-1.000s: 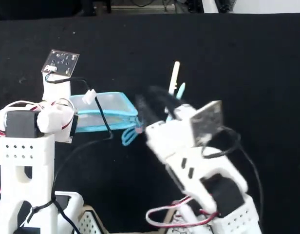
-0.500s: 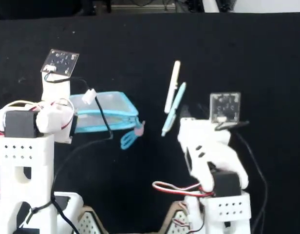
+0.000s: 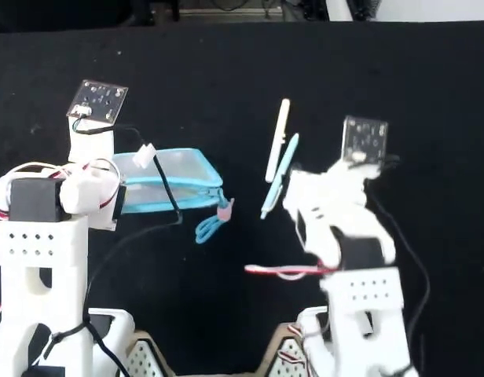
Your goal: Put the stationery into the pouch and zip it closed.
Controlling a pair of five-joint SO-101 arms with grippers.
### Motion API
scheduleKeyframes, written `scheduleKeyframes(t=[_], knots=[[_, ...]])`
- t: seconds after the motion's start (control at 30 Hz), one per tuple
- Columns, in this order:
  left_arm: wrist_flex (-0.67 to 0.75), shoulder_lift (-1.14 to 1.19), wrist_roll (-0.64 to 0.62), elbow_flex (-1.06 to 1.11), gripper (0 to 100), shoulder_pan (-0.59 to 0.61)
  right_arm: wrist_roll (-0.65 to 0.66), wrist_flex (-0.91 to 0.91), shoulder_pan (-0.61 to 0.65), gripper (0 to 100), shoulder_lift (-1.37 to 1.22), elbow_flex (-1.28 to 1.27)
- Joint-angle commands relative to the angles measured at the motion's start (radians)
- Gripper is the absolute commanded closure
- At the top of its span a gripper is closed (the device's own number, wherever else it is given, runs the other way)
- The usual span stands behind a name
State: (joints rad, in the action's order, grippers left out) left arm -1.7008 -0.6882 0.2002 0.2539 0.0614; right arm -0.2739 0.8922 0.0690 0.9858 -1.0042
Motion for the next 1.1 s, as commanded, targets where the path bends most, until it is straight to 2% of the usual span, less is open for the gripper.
scheduleKeyframes(t=[0.0, 0.7, 0.8, 1.07], knots=[[0.008, 0.000, -0.011, 0.002, 97, -0.013, -0.081, -0.021, -0.011, 79.1, -0.154, 0.125], [0.008, 0.000, -0.011, 0.001, 97, -0.013, -0.103, -0.014, -0.040, 79.1, -0.915, 0.691], [0.008, 0.000, -0.011, 0.001, 97, -0.013, -0.167, -0.012, -0.063, 79.1, -1.036, 0.799], [0.008, 0.000, -0.011, 0.002, 97, -0.013, -0.190, -0.009, -0.071, 84.2, -1.313, 1.006]])
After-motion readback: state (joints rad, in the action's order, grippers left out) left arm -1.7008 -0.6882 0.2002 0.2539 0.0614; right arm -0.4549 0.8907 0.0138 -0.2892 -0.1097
